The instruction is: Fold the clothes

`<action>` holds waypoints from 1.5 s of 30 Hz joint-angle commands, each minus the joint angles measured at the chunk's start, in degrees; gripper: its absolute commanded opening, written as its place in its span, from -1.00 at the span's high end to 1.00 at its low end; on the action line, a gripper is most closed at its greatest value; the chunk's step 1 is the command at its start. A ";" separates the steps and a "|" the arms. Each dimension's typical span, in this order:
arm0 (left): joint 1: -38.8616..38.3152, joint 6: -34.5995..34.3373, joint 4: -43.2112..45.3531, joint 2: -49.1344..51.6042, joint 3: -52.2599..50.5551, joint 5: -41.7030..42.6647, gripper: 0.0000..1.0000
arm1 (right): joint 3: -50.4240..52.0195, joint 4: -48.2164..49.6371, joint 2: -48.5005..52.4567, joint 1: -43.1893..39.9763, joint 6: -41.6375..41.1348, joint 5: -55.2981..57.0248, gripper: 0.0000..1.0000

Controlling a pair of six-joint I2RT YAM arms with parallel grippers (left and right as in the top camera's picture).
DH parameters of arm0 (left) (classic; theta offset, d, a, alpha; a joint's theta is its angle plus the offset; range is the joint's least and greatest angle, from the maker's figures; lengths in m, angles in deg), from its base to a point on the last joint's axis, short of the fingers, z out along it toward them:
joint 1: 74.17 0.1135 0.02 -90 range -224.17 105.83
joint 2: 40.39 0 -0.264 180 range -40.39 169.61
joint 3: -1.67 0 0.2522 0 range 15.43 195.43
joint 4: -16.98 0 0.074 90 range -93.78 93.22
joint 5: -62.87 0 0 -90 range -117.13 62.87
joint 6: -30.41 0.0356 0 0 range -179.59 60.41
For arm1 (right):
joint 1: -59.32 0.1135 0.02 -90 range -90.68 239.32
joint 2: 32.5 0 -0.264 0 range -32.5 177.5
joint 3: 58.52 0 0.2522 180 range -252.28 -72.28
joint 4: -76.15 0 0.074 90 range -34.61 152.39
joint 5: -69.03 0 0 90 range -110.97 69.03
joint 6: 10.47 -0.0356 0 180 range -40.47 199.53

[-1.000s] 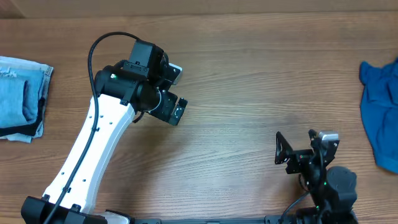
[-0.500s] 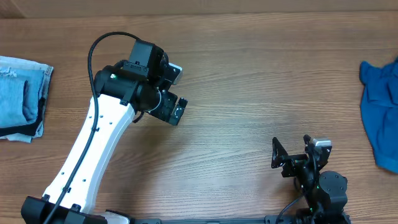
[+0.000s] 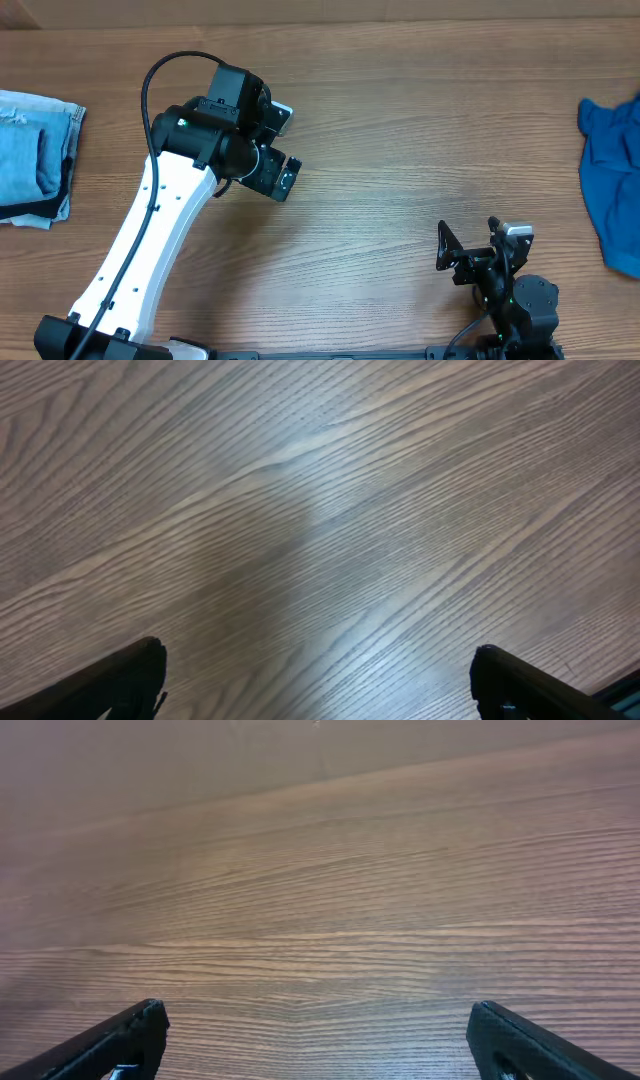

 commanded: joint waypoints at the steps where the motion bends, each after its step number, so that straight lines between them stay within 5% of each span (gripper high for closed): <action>1: -0.92 0.85 0.02 -0.61 0.74 0.50 -1.00 | 0.44 0.26 -0.72 0.17 0.00 0.57 -1.00; 8: -5.46 1.55 3.61 -5.99 -1.16 -10.32 -1.00 | 0.44 0.26 -0.72 0.17 0.00 0.57 -1.00; 15: -0.76 10.95 37.66 -22.16 -18.82 -0.46 -1.00 | 0.44 0.26 -0.72 0.17 0.00 0.57 -1.00; 20: 8.20 10.93 51.52 -35.04 -34.58 8.13 -1.00 | 0.44 0.24 -0.72 0.17 0.00 0.57 -1.00; 34: 21.35 7.85 52.35 -69.00 -60.74 8.83 -1.00 | 0.44 0.24 -0.72 0.17 0.00 0.57 -1.00; 45: 21.84 4.39 54.69 -72.22 -68.76 9.09 -1.00 | 0.44 0.24 -0.72 0.17 0.00 0.57 -1.00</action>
